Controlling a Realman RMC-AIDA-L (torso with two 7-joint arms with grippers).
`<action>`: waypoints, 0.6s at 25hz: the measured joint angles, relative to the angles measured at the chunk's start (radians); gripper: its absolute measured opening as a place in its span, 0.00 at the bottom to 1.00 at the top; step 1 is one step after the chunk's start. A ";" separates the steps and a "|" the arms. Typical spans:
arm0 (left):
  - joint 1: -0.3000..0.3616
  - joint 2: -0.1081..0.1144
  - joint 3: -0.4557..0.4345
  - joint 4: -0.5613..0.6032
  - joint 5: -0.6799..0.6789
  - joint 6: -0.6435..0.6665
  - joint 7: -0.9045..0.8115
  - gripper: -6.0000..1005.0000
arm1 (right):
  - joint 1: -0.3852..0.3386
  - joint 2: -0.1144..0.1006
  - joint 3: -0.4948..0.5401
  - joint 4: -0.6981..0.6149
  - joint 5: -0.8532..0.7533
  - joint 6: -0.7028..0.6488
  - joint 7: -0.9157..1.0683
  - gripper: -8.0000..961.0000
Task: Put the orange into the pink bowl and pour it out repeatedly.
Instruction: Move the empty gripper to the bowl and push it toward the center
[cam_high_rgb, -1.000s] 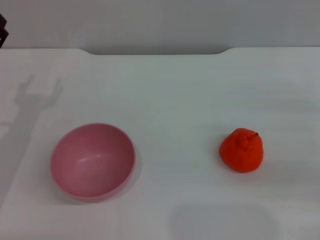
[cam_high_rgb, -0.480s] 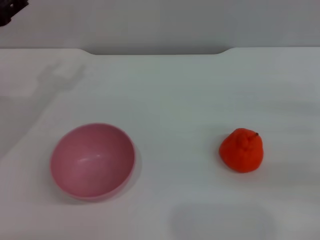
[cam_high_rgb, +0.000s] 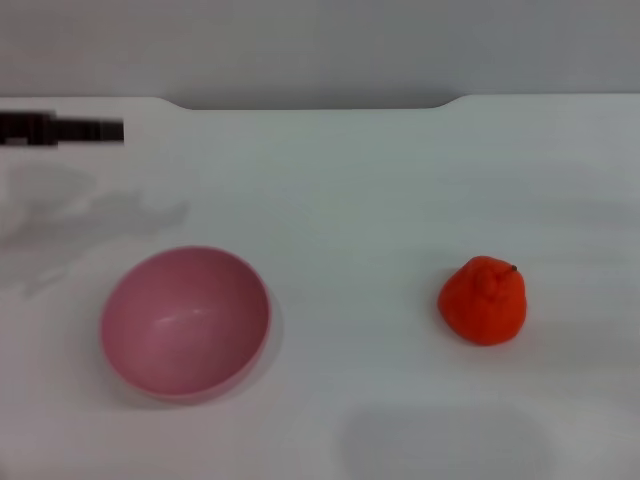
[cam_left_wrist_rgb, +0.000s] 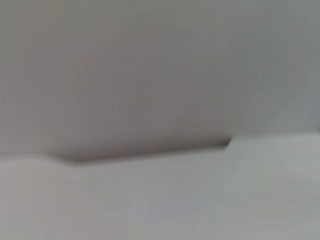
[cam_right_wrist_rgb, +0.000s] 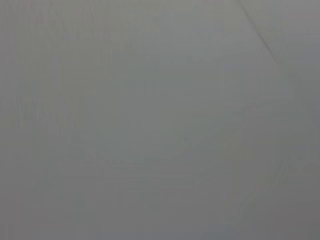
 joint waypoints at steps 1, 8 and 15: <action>0.000 0.000 0.000 0.000 0.000 0.000 0.000 0.80 | 0.001 0.000 0.000 0.001 -0.001 0.000 0.000 0.60; -0.002 -0.049 -0.008 0.157 0.257 0.206 -0.135 0.80 | 0.005 -0.001 -0.002 0.002 -0.003 0.000 0.000 0.60; 0.004 -0.109 -0.011 0.184 0.389 0.235 -0.148 0.80 | 0.012 -0.001 -0.009 0.002 -0.003 -0.003 0.000 0.60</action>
